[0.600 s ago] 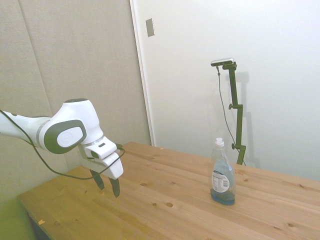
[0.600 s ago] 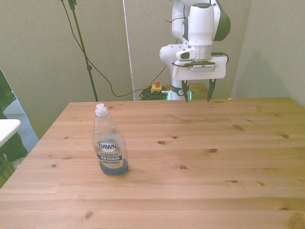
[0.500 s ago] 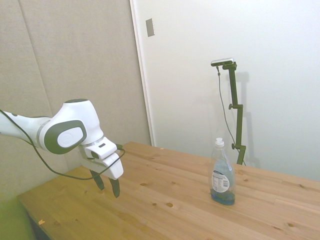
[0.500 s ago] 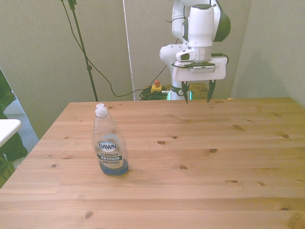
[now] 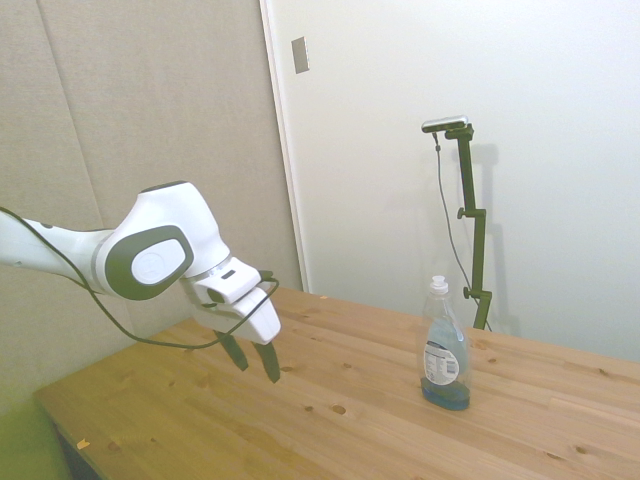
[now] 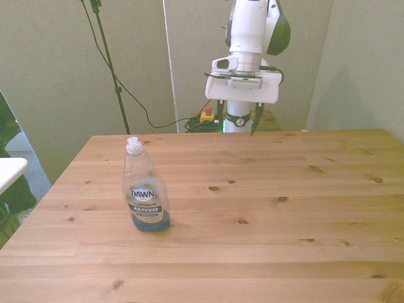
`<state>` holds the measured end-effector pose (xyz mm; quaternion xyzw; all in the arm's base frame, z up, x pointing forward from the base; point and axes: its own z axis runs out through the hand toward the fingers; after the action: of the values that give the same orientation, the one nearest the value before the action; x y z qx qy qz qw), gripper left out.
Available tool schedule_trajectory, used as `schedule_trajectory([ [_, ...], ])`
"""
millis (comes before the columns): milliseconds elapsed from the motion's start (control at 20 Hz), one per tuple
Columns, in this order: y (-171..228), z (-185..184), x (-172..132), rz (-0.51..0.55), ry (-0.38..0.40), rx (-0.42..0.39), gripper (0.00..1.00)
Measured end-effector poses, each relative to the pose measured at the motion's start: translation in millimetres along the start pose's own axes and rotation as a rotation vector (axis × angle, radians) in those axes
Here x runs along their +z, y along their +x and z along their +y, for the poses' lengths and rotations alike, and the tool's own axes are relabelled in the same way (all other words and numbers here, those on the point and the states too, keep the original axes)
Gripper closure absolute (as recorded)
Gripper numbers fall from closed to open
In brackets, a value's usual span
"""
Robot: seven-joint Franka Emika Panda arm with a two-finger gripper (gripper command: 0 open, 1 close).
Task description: Knock down the dish soap
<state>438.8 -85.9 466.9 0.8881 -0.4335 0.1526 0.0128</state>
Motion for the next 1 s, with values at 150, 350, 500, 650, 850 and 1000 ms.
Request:
schedule_trajectory([
  [150, 45, 9, -2, 0.053, -0.002, 0.042, 1.00],
  [350, 103, 26, 1, 0.090, -0.011, 0.111, 1.00],
  [500, 138, 38, 11, 0.110, -0.027, 0.148, 1.00],
  [650, 162, 32, 30, 0.127, -0.035, 0.155, 1.00],
  [850, 191, 27, 52, 0.147, -0.045, 0.170, 1.00],
  [1000, 212, 25, 57, 0.168, -0.052, 0.187, 1.00],
])
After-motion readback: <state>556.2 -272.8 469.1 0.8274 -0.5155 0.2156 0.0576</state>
